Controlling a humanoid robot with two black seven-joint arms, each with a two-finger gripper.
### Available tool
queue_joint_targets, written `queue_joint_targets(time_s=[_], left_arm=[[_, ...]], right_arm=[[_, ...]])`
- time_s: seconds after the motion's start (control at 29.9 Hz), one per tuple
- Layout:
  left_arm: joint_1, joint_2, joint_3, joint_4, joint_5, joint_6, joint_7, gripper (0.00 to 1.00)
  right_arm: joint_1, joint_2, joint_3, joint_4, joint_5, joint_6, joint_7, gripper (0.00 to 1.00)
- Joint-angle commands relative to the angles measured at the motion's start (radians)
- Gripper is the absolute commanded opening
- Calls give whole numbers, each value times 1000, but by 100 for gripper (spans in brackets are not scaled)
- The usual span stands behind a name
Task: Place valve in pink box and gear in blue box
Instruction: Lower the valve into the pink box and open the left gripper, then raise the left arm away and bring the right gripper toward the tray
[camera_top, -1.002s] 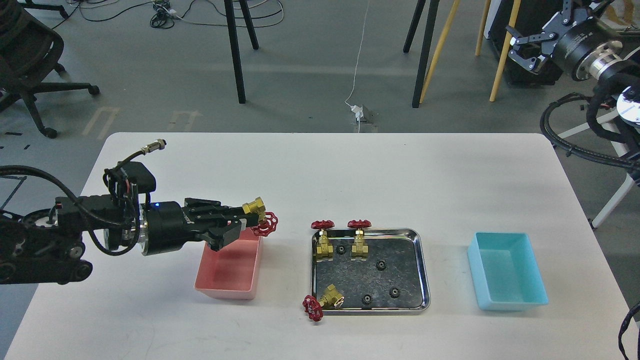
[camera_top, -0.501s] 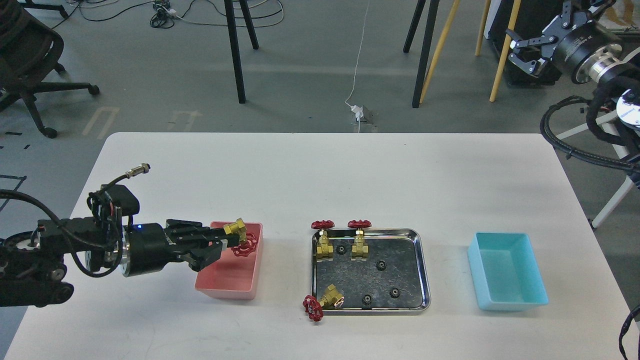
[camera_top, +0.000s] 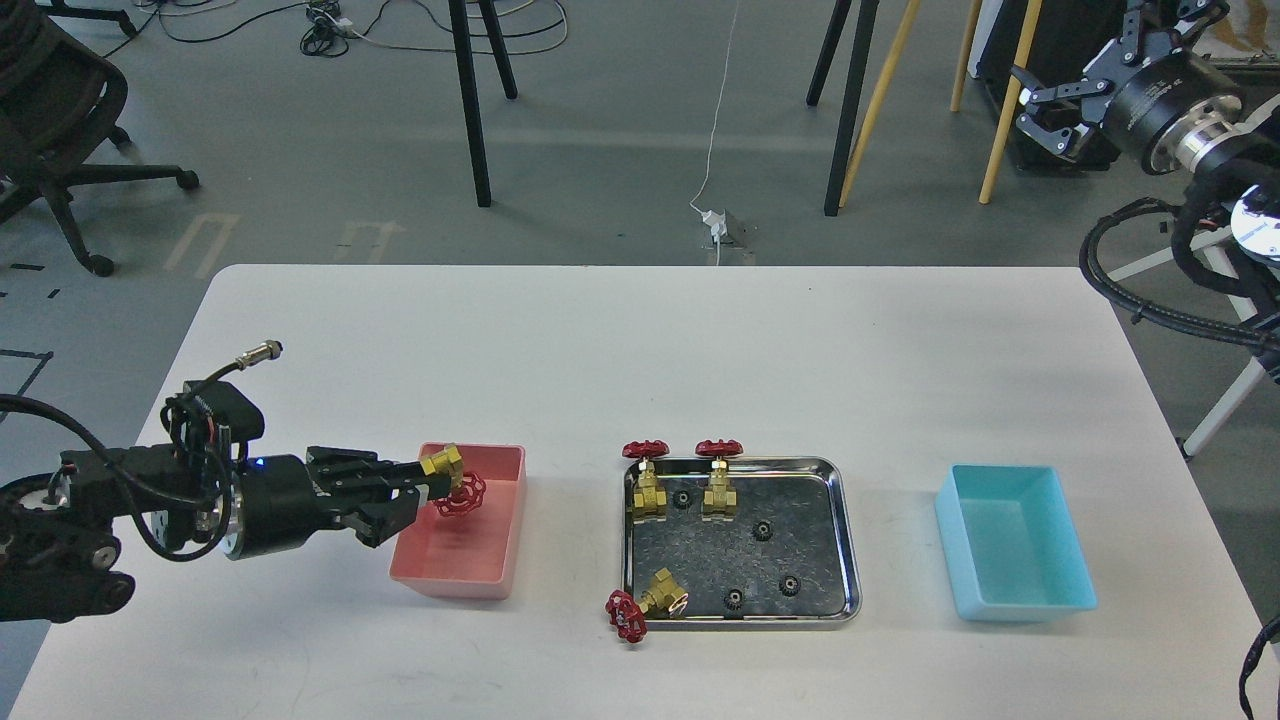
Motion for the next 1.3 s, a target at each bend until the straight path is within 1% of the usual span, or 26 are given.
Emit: queue_joint_targets(time_s=[0.0, 0.1, 0.17, 0.23, 0.63, 0.73, 0.83, 1.04, 1.07, 1.14, 1.2, 1.27], left_arm=[[3, -5, 0, 2, 1, 0, 0, 20], [2, -8, -2, -1, 2, 0, 0, 21], [6, -8, -5, 0, 5, 0, 0, 25], [14, -8, -5, 0, 7, 1, 0, 27], [23, -8, -6, 0, 7, 1, 0, 30], [23, -9, -8, -1, 9, 1, 0, 34], [23, -9, -8, -3, 19, 1, 0, 39], [22, -9, -9, -3, 28, 1, 0, 42], [20, -9, -11, -3, 28, 1, 0, 43], [19, -6, -34, -3, 28, 0, 0, 49], [20, 5, -87, -6, 27, -6, 0, 57], [25, 11, -146, -9, 24, -12, 0, 62]], right_arm=[[-1, 0, 0, 1, -1, 0, 0, 99], [-1, 0, 0, 3, -1, 0, 0, 99], [1, 0, 0, 3, 1, 0, 0, 99], [-1, 0, 0, 3, -1, 0, 0, 99], [-10, 0, 0, 9, -1, 0, 0, 99], [-14, 2, 0, 11, 1, 0, 0, 99], [-14, 2, 0, 11, 1, 0, 0, 99], [-14, 0, 0, 11, 1, 0, 0, 99], [-14, 0, 0, 11, -1, 0, 0, 99], [-14, 2, 0, 11, 1, 0, 0, 99], [-14, 0, -3, 15, -1, 0, 0, 99], [-7, -5, -11, 27, -17, 0, -1, 99]])
